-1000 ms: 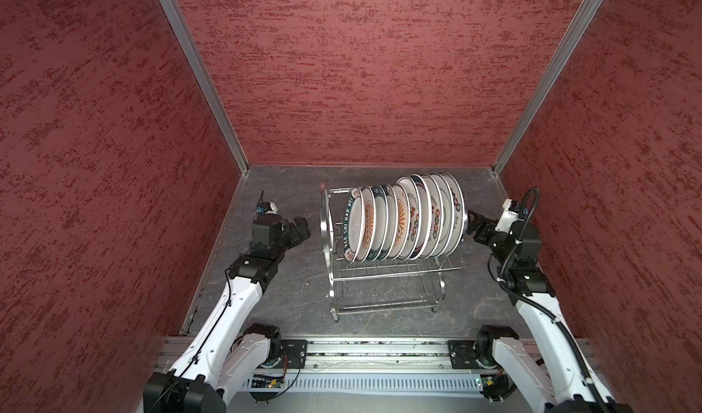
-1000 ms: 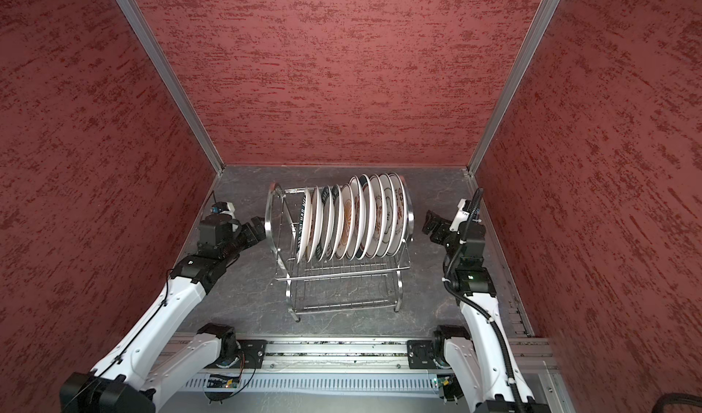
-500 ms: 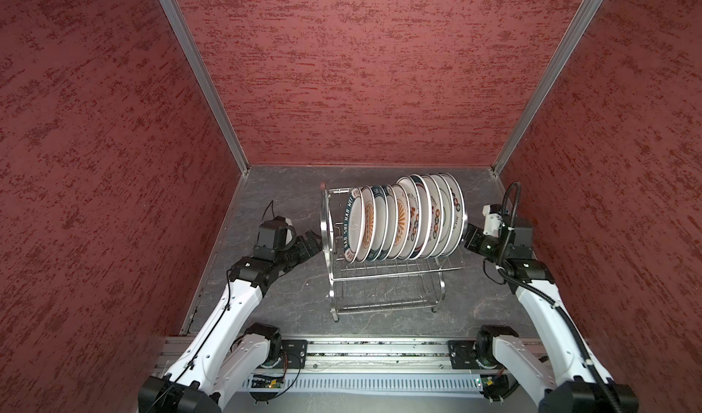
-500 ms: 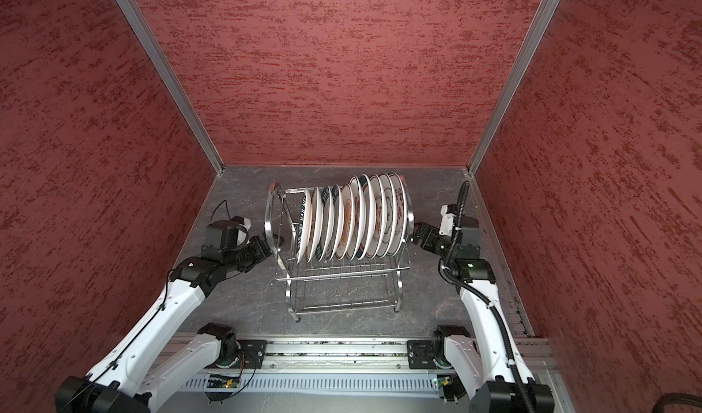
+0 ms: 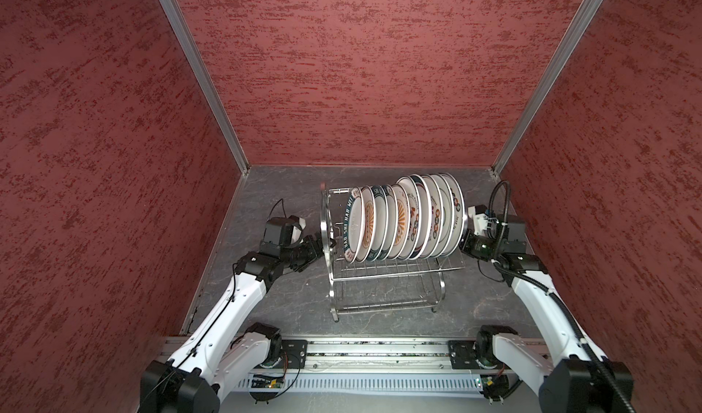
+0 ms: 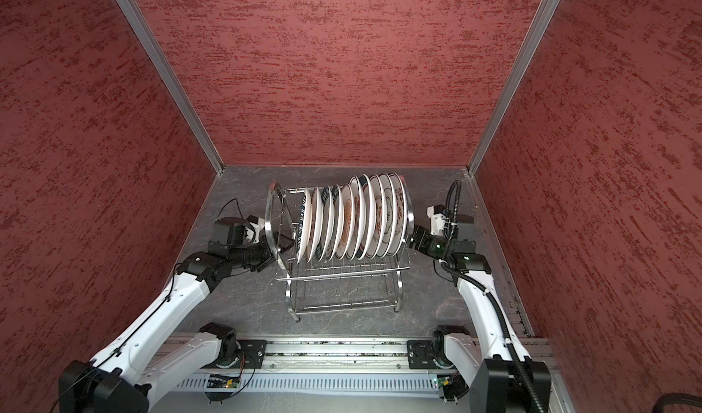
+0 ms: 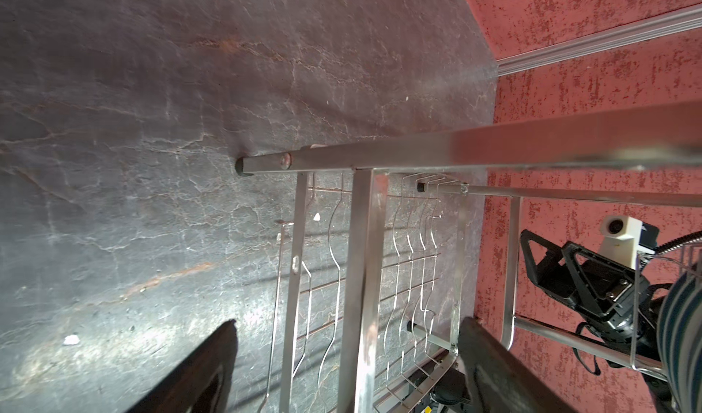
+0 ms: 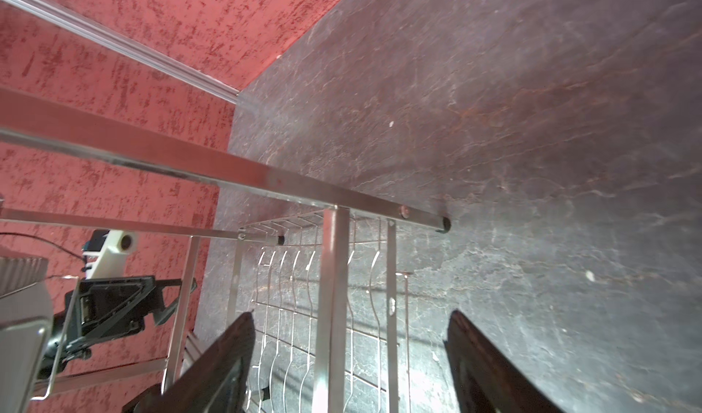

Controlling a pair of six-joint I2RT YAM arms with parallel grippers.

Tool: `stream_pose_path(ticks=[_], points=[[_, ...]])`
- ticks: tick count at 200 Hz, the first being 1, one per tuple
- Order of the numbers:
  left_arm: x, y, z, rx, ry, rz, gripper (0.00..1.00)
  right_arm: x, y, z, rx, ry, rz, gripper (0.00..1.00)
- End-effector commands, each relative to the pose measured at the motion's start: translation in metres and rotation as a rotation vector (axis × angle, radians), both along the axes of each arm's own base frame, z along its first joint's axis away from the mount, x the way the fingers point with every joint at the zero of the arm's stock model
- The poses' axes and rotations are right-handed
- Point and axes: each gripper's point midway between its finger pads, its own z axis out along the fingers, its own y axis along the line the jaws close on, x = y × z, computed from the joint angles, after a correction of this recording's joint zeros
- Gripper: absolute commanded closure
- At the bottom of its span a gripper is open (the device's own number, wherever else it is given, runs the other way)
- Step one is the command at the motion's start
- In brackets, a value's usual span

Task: Unload the plates from the dish rack
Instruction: Move the dish rack to the top-center of the table.

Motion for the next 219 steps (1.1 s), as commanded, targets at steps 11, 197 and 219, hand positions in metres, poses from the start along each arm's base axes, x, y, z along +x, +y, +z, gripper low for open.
stream_pose_path(ticks=[11, 197, 219], points=[[0.006, -0.01, 0.008, -0.03, -0.034, -0.038, 0.13, 0.0, 0.016, 0.007, 0.046, -0.037, 0.078, 0.26], [0.029, -0.035, -0.013, -0.012, -0.001, -0.11, 0.49, 0.027, 0.055, -0.022, -0.014, 0.049, 0.165, 0.54], [0.032, -0.037, -0.013, -0.013, -0.007, -0.113, 0.52, 0.032, 0.057, -0.021, -0.015, 0.038, 0.169, 0.56]])
